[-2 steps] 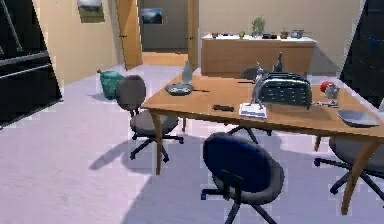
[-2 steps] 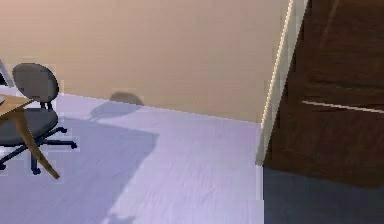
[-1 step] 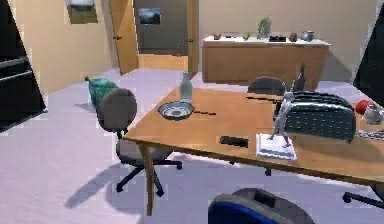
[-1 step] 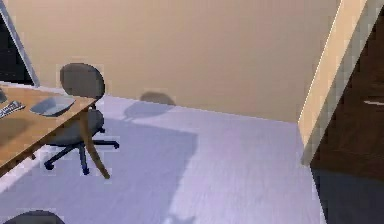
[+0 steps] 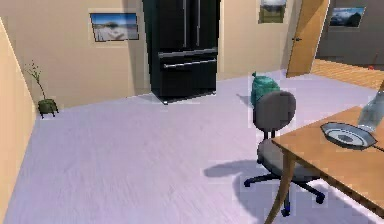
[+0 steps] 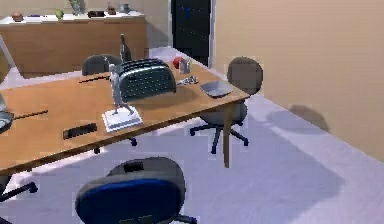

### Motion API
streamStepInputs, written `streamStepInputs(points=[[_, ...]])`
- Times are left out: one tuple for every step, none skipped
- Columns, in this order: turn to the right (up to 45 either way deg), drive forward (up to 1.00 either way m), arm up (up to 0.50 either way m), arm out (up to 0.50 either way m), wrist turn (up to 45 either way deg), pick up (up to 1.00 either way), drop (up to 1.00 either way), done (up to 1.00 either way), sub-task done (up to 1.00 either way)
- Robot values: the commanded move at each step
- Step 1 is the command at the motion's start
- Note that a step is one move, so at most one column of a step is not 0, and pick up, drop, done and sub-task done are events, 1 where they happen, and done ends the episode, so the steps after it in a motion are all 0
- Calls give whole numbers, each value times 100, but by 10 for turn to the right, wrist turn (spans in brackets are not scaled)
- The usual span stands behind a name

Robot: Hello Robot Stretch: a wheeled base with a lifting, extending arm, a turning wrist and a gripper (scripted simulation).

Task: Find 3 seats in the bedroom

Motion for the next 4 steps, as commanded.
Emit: streamStepInputs(points=[[0, 100, 0, 0, 0, 0, 0, 0, 0], [-60, 0, 0, 0, 0, 0, 0, 0, 0], [0, 35, 0, 0, 0, 0, 0, 0, 0], [180, 0, 0, 0, 0, 0, 0, 0, 0]])
